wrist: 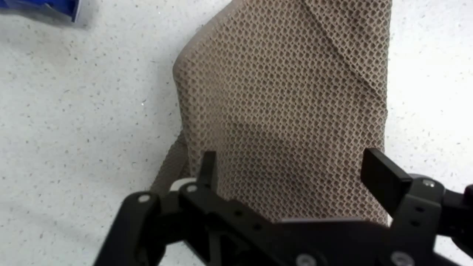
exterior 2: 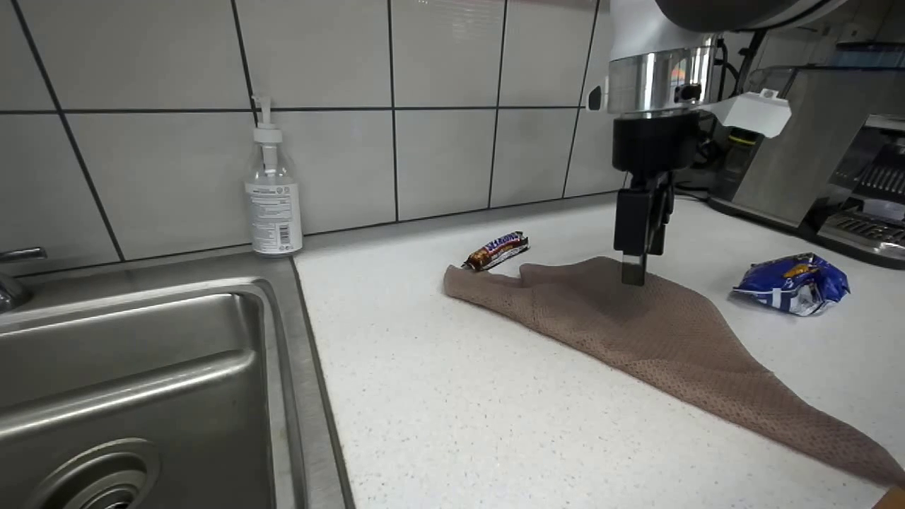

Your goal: Fold the towel into a triangle.

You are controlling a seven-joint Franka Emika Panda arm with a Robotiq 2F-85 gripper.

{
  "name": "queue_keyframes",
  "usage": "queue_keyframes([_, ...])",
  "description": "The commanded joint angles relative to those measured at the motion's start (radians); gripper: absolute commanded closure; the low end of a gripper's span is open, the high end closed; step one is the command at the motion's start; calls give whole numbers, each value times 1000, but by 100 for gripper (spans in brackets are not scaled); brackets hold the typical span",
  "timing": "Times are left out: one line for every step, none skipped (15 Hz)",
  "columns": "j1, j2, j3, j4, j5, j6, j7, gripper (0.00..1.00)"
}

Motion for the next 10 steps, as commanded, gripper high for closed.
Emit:
queue_keyframes([4,-90,1,-81,10,-21,51,0])
queue_keyframes([4,-103,1,-95,12,-23,59,0])
queue_keyframes([5,-118,1,-111,13,-23,68,0])
queue_keyframes([5,-131,1,-126,15,-24,75,0])
queue_keyframes([5,-145,1,-142,17,-25,83,0])
queue_keyframes([6,-157,1,-157,18,-27,91,0])
queue_keyframes([7,-171,0,-174,19,-28,100,0])
queue_keyframes([8,-184,0,-190,22,-29,106,0])
queue_keyframes([8,-197,0,-207,23,-30,115,0])
queue_keyframes([8,-210,-1,-222,25,-31,123,0])
